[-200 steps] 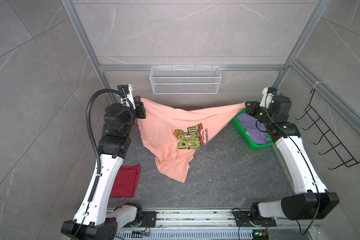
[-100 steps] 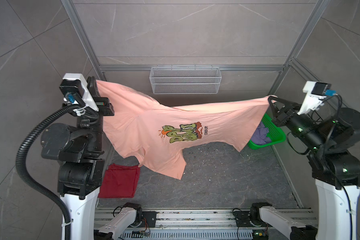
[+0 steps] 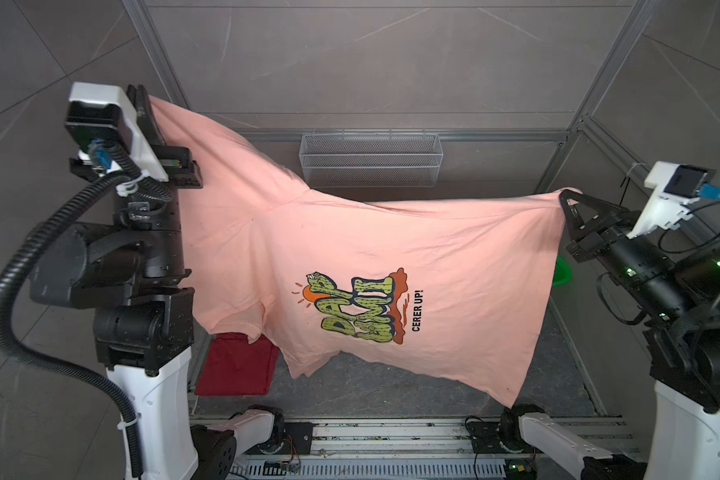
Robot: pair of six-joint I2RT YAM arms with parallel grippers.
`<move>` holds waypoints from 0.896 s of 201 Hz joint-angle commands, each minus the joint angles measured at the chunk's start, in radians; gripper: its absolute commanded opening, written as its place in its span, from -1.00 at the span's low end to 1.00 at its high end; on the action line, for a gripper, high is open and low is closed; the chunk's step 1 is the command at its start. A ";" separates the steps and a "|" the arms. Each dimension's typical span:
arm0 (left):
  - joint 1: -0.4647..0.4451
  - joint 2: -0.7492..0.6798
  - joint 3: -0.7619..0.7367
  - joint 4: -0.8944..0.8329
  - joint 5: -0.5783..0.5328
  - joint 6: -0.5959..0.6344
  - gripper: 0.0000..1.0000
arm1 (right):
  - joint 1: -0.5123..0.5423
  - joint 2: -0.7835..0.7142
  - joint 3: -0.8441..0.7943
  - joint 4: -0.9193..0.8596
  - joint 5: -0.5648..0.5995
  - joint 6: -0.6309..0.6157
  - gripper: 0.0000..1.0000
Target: Fold and stack the t-shirts
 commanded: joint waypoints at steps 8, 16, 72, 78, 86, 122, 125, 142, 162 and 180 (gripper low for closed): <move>0.007 0.046 -0.038 0.053 -0.002 0.023 -1.00 | 0.001 0.071 0.013 0.004 0.034 -0.017 -1.00; 0.007 0.045 -0.038 0.049 0.000 0.021 -1.00 | 0.002 0.080 0.024 0.004 0.022 -0.013 -1.00; 0.007 -0.053 -0.071 0.024 0.003 0.000 -1.00 | 0.001 0.031 0.049 -0.018 -0.039 0.010 -1.00; 0.006 -0.066 -0.075 0.021 0.001 0.000 -1.00 | 0.001 0.022 0.055 -0.024 -0.047 0.014 -1.00; 0.006 -0.084 -0.082 0.020 -0.003 0.001 -1.00 | 0.001 0.013 0.061 -0.034 -0.057 0.018 -1.00; 0.007 -0.146 -0.096 0.020 -0.008 0.009 -1.00 | 0.001 -0.030 0.077 -0.057 -0.090 0.039 -1.00; 0.006 -0.149 -0.096 0.022 -0.009 0.011 -1.00 | 0.001 -0.034 0.079 -0.059 -0.092 0.041 -1.00; 0.007 -0.168 -0.095 0.030 -0.010 0.021 -1.00 | 0.001 -0.044 0.097 -0.074 -0.105 0.045 -1.00; 0.006 -0.179 -0.087 0.035 -0.007 0.029 -1.00 | 0.001 -0.049 0.116 -0.081 -0.118 0.051 -1.00; 0.006 -0.172 -0.059 0.031 0.001 0.033 -1.00 | 0.002 -0.043 0.140 -0.088 -0.120 0.052 -1.00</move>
